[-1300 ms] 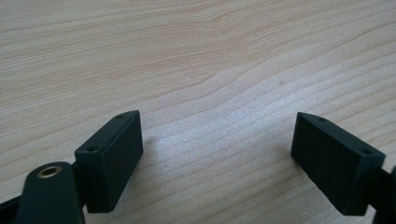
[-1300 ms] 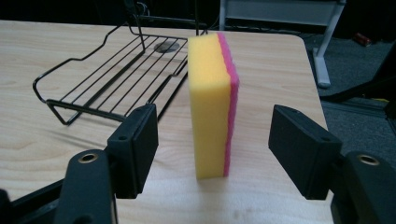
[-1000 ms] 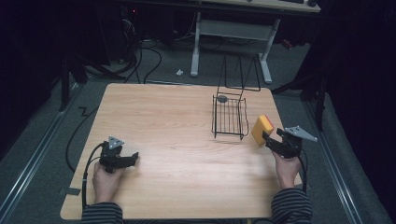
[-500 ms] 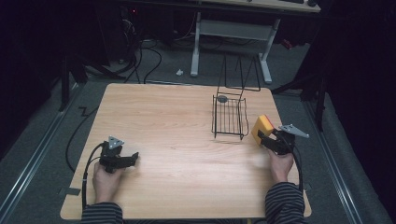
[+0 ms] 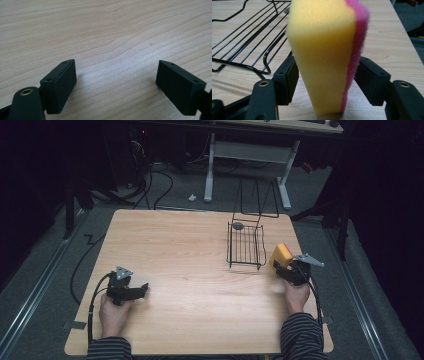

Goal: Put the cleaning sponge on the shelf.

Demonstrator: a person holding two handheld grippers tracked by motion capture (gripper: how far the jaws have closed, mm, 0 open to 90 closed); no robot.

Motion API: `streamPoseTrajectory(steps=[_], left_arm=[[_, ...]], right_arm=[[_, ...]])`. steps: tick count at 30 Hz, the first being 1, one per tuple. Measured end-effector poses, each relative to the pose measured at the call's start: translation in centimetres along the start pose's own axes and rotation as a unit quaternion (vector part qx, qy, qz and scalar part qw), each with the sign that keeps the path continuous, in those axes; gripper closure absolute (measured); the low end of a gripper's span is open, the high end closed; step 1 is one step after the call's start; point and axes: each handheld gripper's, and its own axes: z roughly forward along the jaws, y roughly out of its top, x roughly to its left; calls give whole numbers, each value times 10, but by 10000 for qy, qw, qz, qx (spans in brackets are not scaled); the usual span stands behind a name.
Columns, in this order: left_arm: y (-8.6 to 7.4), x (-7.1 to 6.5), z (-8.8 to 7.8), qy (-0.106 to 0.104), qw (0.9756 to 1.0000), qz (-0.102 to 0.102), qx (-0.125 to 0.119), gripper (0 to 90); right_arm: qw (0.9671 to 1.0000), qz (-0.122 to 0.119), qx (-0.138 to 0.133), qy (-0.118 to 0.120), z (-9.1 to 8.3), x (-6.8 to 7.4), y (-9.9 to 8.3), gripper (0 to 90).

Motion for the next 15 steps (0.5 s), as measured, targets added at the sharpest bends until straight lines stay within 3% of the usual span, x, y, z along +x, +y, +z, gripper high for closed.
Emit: streamPoseTrajectory(steps=[11,15], left_arm=[[0,0,0,0,10000,1,3,172],[0,0,0,1,10000,1,1,172]], right_arm=[[9999,-96,78,-99,6,2,-4,471],[9995,-247,70,-155,5,4,-4,529]])
